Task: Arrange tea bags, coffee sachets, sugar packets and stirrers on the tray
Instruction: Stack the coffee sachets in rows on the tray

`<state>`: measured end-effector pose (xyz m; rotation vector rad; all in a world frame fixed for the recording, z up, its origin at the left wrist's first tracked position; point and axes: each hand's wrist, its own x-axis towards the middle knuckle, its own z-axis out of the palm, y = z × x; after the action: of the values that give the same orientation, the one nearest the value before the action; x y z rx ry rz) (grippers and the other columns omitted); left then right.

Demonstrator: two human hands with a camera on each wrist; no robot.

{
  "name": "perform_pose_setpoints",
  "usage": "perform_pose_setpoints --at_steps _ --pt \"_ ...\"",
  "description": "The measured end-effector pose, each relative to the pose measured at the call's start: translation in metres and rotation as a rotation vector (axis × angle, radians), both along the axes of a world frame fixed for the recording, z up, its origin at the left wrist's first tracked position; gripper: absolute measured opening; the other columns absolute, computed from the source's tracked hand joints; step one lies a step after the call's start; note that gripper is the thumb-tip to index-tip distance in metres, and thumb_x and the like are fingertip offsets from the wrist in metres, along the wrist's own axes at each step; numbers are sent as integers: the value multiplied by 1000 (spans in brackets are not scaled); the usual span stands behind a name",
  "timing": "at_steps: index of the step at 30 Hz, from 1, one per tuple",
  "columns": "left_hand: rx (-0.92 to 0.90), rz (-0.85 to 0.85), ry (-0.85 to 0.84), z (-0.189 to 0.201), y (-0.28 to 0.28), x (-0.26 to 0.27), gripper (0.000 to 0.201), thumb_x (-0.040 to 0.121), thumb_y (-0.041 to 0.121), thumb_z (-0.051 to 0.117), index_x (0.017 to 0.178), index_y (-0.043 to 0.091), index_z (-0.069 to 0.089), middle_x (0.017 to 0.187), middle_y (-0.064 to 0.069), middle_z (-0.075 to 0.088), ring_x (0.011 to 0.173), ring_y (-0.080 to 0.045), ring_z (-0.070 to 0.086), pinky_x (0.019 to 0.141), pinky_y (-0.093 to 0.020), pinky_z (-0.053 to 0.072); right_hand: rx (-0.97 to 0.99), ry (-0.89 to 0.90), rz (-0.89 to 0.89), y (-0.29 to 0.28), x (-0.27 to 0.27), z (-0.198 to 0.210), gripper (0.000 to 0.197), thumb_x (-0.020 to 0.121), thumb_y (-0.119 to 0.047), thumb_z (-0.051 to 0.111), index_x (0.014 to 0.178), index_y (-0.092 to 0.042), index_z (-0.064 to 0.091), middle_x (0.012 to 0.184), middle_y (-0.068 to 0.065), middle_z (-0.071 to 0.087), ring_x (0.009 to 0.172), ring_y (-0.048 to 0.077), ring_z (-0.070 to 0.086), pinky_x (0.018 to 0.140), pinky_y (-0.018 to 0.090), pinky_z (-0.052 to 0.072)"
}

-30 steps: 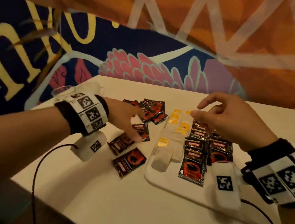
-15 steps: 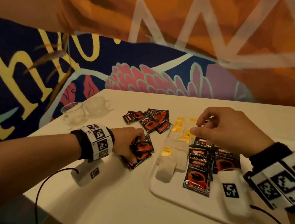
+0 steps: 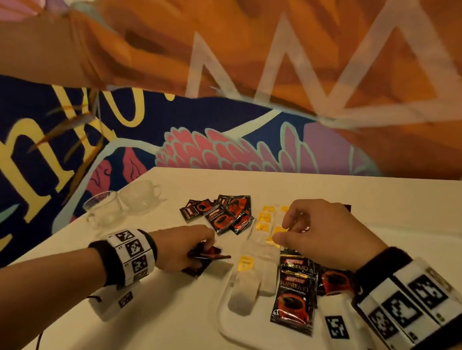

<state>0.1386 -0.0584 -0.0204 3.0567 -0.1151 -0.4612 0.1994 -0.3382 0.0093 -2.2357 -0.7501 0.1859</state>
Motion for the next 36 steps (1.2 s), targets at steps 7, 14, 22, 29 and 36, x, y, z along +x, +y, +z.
perform_pose_setpoints --at_steps 7,14,22,29,36 --pt "-13 78 -37 -11 5 3 30 95 27 52 122 38 48 111 7 42 99 -11 46 90 -23 39 19 -14 5 -3 1 4 21 78 -44 73 87 -27 62 84 -10 68 74 3 62 67 22 47" --pt "46 47 -142 -17 1 1 19 90 9 50 89 27 44 104 5 49 97 -17 44 88 -31 40 18 -10 23 -1 0 3 22 81 -44 71 91 -26 63 85 -11 66 77 2 61 68 20 46" --pt "-50 161 -380 23 -2 35 16 84 -3 43 84 13 44 81 -5 55 74 -23 49 65 -33 42 13 9 30 -2 0 3 21 81 -45 70 90 -28 62 86 -10 67 79 4 64 70 20 49" --pt "108 116 -257 8 -19 89 55 90 10 47 139 32 39 121 -5 55 110 -28 52 93 -39 44 24 15 32 -3 0 2 21 80 -46 71 88 -28 62 86 -11 67 82 4 64 77 25 52" --pt "241 176 -298 -16 -10 93 42 92 27 50 133 25 44 116 -6 54 104 -29 53 87 -42 48 61 -6 20 -9 4 7 22 80 -45 71 89 -27 63 87 -10 69 76 2 63 65 19 44"
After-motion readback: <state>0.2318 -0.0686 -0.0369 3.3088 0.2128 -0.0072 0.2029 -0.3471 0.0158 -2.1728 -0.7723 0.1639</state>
